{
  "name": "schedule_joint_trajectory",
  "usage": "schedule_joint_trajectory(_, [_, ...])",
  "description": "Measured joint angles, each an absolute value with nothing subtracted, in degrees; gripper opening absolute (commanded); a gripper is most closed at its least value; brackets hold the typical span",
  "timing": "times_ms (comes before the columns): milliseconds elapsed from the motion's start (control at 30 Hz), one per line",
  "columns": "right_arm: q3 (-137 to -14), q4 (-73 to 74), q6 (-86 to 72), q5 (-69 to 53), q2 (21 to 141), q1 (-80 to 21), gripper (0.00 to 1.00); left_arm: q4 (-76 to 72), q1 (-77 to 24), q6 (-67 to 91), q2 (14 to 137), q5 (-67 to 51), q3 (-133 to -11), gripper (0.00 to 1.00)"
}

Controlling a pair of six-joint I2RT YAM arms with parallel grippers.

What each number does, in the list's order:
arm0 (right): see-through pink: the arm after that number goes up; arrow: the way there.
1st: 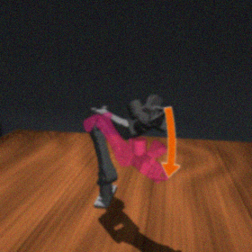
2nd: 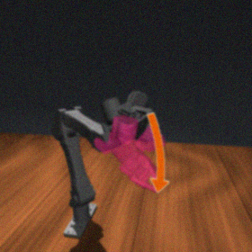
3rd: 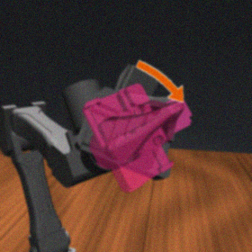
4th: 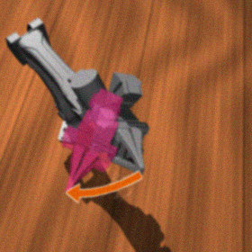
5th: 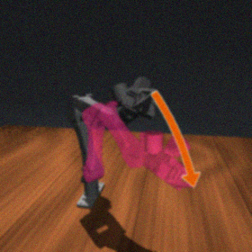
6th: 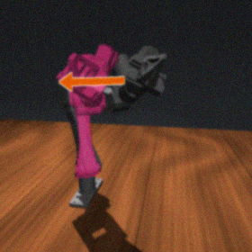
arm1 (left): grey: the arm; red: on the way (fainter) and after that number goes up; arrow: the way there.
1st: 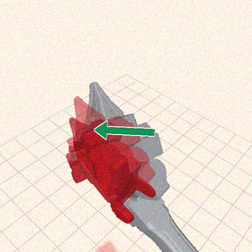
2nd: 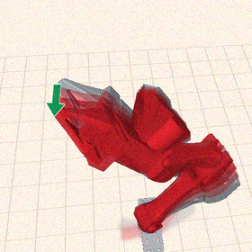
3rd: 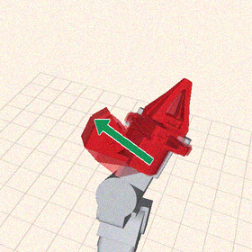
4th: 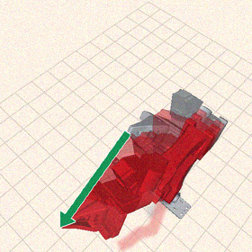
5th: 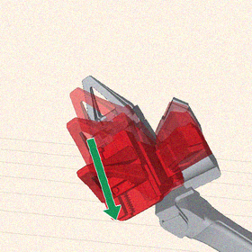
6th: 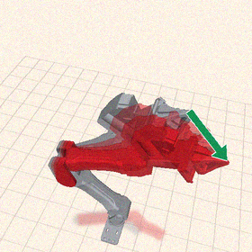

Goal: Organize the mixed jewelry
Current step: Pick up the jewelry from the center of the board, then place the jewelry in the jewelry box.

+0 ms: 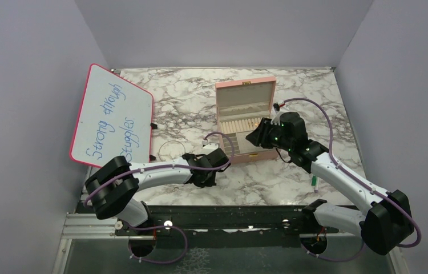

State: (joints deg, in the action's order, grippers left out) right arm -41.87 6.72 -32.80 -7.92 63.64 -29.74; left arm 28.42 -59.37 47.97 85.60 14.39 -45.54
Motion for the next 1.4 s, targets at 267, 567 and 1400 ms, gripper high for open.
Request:
schedule_joint_trajectory(267, [-42.06, 7.57, -34.54, -7.92, 63.64, -29.74, 0.41, 28.97, -56.77, 38.98, 79.64, 9.80, -50.04, 0.05])
schedule_joint_trajectory(567, [-42.06, 5.72, -40.14, -12.60, 63.53, -29.74, 0.42, 21.71, -45.30, 30.33, 70.85, -8.49, -51.27, 0.06])
schedule_joint_trajectory(1400, [-40.86, 9.93, -50.61, 0.95, 53.17, -26.55, 0.42, 8.60, -37.12, 22.70, 75.31, -43.92, -59.64, 0.06])
